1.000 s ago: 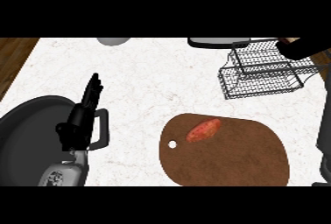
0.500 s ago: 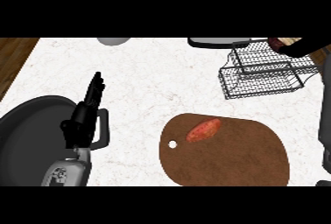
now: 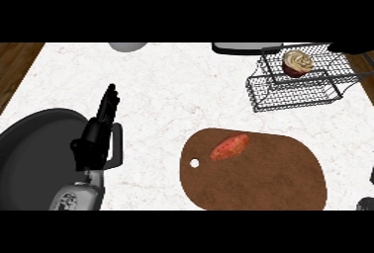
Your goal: Pick the cupcake from the cutting board and place it in the tiered basket
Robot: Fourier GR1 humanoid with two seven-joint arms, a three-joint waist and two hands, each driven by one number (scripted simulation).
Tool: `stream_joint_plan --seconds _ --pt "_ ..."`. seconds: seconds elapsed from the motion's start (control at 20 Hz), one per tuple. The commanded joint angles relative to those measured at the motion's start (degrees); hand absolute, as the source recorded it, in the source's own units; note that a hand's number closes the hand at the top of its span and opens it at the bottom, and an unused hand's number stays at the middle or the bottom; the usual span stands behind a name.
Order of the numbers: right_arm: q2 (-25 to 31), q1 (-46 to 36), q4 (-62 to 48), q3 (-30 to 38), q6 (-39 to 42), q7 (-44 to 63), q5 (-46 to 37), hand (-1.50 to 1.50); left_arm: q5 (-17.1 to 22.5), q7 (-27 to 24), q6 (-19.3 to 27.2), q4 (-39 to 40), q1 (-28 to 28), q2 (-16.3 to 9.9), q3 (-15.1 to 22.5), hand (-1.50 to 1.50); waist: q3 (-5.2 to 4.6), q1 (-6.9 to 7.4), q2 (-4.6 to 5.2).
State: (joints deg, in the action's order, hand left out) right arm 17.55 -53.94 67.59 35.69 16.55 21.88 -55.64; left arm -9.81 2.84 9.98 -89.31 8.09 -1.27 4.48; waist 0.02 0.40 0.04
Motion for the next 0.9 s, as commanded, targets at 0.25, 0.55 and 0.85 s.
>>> stream_joint_plan --seconds 0.25,0.55,0.85 --pt "7.6 5.3 4.3 14.3 -1.1 3.9 10.4 -1.50 0.2 0.4 -0.4 -1.6 -0.7 -1.3 -1.1 0.00 0.03 -1.06 -0.27" --pt "17.2 14.6 5.7 26.7 9.9 -0.3 22.6 -1.50 1.6 1.3 -1.3 -3.1 -2.0 -1.7 -1.7 0.00 0.05 -1.89 -0.42" --pt "22.0 28.5 0.7 36.7 18.0 -11.9 31.7 -1.50 2.2 1.4 -1.7 -0.8 1.2 -3.1 -4.3 0.00 0.07 -1.93 -0.14"
